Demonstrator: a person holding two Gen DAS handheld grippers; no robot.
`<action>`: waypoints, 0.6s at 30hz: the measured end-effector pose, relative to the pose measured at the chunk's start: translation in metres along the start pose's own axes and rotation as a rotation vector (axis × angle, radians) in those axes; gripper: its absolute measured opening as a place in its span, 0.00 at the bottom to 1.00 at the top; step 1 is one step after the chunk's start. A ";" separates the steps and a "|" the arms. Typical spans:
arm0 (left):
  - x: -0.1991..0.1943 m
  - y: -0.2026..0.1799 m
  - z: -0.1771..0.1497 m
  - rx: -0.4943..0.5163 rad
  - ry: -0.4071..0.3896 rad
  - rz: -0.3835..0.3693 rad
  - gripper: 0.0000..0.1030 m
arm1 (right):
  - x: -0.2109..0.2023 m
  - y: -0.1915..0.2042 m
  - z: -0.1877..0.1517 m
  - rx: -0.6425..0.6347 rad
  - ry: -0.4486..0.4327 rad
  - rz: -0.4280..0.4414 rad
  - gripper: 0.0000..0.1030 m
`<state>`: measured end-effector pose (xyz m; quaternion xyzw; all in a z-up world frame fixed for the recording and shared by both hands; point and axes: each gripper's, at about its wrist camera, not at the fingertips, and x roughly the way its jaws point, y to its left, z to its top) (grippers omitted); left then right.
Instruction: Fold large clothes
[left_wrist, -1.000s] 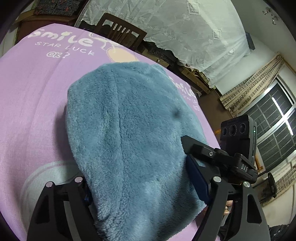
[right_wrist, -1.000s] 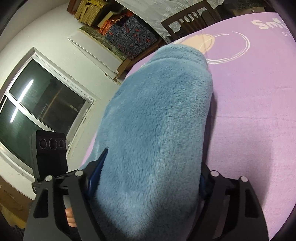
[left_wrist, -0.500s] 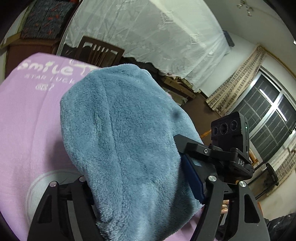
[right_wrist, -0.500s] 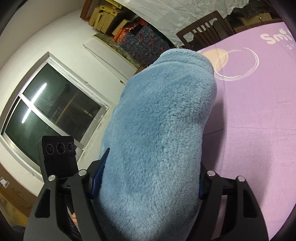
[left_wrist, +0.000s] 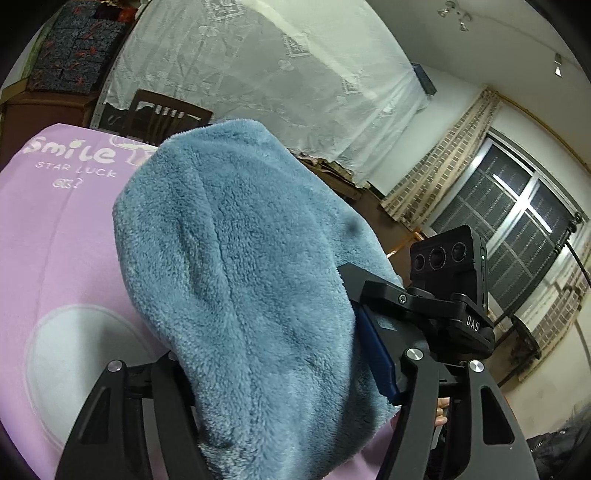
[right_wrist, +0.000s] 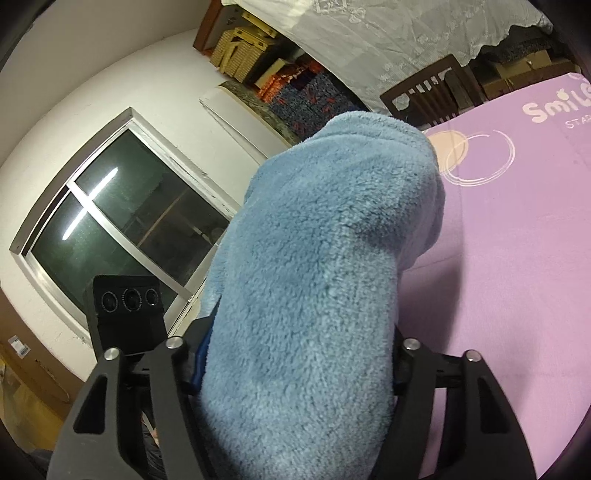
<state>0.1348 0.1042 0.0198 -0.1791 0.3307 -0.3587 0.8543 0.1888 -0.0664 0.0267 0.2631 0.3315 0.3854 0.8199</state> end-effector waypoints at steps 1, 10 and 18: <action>0.001 -0.007 -0.002 0.007 0.001 -0.005 0.65 | -0.010 0.002 -0.005 -0.004 -0.008 -0.002 0.61; 0.045 -0.090 -0.027 0.102 0.055 -0.114 0.66 | -0.114 -0.002 -0.037 0.010 -0.141 -0.037 0.61; 0.158 -0.155 -0.075 0.170 0.268 -0.187 0.66 | -0.235 -0.067 -0.102 0.169 -0.259 -0.180 0.61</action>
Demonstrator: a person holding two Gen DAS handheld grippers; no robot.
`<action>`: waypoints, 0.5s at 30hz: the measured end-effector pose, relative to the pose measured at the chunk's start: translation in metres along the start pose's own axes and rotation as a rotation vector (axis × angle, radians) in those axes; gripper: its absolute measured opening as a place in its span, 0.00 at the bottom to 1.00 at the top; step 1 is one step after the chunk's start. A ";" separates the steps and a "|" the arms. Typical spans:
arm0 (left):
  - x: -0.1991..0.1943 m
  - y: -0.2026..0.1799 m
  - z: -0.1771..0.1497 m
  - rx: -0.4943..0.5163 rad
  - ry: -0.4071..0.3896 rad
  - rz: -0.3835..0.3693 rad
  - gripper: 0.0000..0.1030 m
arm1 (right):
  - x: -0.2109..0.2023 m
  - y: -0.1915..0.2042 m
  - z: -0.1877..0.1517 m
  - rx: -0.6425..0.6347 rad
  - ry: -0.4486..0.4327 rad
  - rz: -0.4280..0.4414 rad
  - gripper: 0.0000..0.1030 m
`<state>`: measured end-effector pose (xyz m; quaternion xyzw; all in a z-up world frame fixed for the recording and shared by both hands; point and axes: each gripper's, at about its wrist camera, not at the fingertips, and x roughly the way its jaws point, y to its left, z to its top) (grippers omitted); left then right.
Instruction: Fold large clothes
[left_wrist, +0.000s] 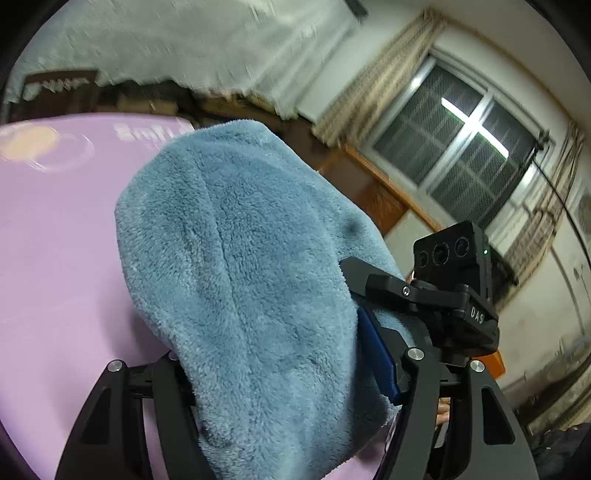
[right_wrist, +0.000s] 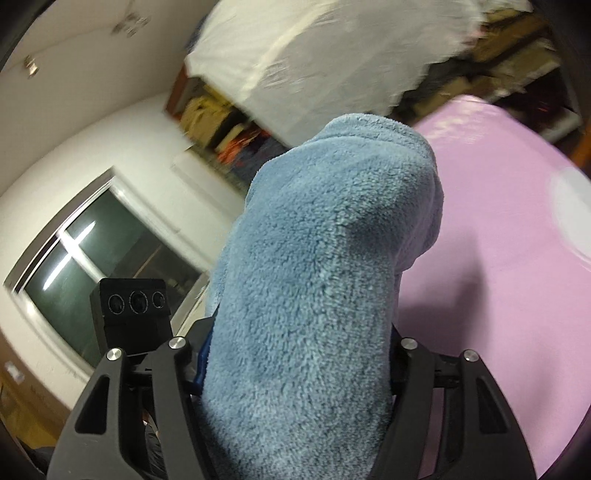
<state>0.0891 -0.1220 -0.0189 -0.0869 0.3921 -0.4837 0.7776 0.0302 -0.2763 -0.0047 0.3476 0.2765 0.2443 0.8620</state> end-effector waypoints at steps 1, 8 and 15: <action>0.014 -0.002 -0.002 0.000 0.027 -0.003 0.66 | -0.009 -0.012 -0.003 0.022 -0.006 -0.018 0.61; 0.077 -0.011 -0.024 0.038 0.144 0.068 0.65 | -0.047 -0.090 -0.035 0.173 0.011 -0.150 0.60; 0.068 -0.012 -0.030 0.034 0.143 0.105 0.62 | -0.051 -0.094 -0.045 0.086 -0.004 -0.367 0.85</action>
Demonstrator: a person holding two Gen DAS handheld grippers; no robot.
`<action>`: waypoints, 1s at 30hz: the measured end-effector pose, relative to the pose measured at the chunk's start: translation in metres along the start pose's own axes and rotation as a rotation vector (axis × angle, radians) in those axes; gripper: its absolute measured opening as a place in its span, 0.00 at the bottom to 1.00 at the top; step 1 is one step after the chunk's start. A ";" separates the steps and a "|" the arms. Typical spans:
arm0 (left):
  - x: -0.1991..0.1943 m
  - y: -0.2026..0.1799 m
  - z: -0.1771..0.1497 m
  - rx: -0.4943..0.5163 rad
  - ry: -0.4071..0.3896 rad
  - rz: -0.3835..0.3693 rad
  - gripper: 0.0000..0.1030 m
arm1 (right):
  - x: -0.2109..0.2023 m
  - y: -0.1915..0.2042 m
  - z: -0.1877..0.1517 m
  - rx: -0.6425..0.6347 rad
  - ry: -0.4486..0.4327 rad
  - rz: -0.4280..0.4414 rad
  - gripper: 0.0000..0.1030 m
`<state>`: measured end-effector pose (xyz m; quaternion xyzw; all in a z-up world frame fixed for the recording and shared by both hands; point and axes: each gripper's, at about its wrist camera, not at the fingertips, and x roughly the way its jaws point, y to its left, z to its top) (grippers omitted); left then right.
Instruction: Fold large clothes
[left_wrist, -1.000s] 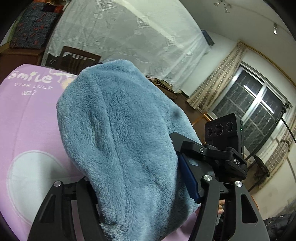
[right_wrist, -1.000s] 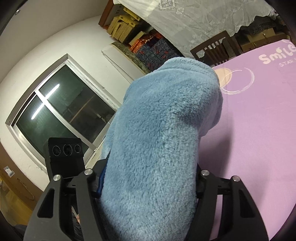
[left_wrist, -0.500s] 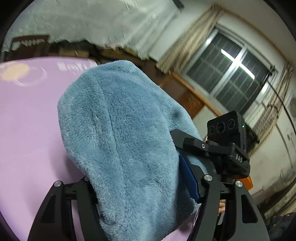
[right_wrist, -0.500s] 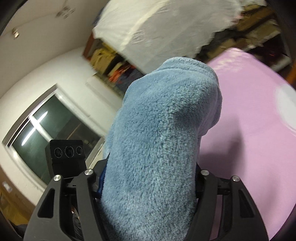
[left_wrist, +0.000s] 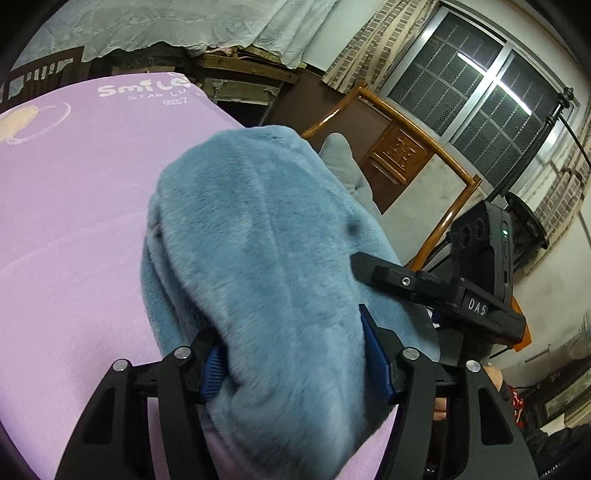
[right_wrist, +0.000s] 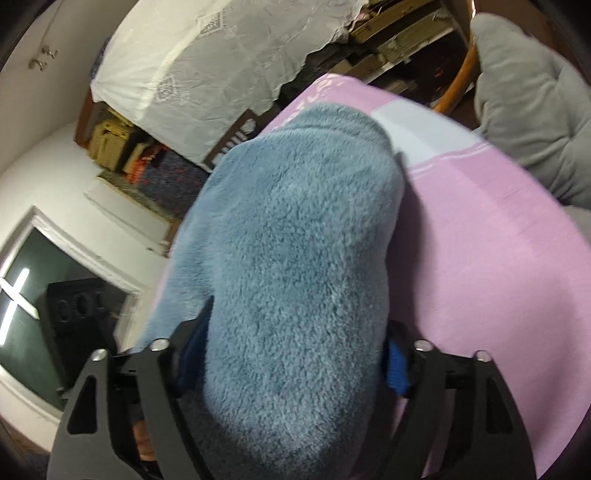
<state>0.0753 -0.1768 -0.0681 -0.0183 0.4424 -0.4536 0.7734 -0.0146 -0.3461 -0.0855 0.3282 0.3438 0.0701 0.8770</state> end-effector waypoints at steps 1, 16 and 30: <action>-0.006 -0.003 -0.001 -0.004 -0.004 0.004 0.61 | -0.003 0.005 -0.002 -0.030 -0.027 -0.049 0.89; -0.042 -0.032 0.004 0.104 -0.101 0.316 0.62 | -0.069 0.084 -0.034 -0.330 -0.247 -0.167 0.54; -0.024 0.008 -0.026 0.014 -0.028 0.316 0.78 | -0.022 0.102 -0.062 -0.387 -0.110 -0.189 0.55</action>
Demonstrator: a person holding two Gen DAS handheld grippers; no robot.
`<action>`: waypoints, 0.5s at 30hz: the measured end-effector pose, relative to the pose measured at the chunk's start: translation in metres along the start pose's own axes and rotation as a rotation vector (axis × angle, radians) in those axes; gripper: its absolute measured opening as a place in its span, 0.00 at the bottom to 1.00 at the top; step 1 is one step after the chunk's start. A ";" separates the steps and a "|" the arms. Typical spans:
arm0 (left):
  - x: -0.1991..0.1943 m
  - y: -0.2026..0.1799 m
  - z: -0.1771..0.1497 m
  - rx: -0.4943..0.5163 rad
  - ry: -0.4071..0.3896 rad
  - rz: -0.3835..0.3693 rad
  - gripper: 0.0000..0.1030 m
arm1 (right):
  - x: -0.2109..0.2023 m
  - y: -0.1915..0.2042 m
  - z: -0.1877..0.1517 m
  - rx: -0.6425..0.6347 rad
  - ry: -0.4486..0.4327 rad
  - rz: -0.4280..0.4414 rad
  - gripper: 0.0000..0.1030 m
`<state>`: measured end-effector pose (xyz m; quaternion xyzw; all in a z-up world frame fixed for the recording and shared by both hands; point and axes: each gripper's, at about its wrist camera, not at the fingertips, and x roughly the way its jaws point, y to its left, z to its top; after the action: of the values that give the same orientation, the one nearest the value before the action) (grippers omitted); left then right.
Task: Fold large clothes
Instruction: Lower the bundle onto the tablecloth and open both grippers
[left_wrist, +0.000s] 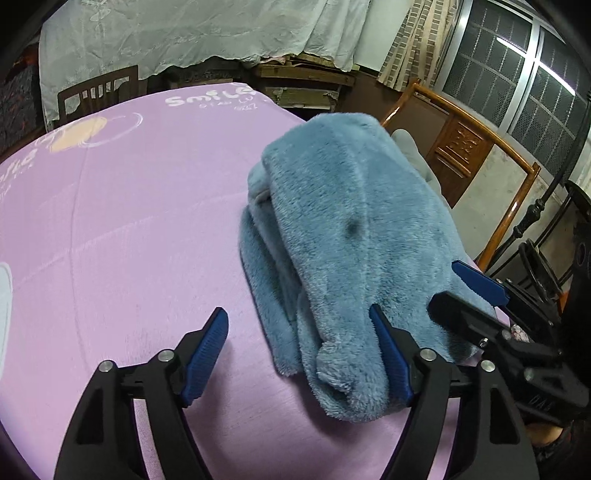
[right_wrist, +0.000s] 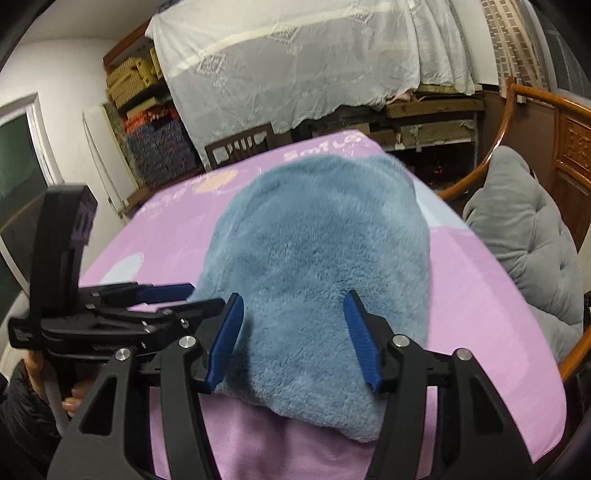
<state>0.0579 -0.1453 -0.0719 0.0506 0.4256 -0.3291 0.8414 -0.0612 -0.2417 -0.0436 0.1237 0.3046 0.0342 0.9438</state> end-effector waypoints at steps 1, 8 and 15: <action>0.000 0.003 -0.001 -0.007 0.000 -0.004 0.79 | 0.002 0.004 -0.003 -0.018 -0.002 -0.012 0.55; -0.029 -0.007 0.004 0.020 -0.053 0.081 0.79 | -0.013 -0.008 0.010 0.052 -0.022 0.033 0.59; -0.097 -0.048 -0.006 0.095 -0.202 0.162 0.87 | -0.087 -0.011 0.026 0.118 -0.154 -0.072 0.93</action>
<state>-0.0154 -0.1306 0.0064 0.0912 0.3171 -0.2834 0.9004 -0.1164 -0.2699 0.0236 0.1701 0.2368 -0.0272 0.9562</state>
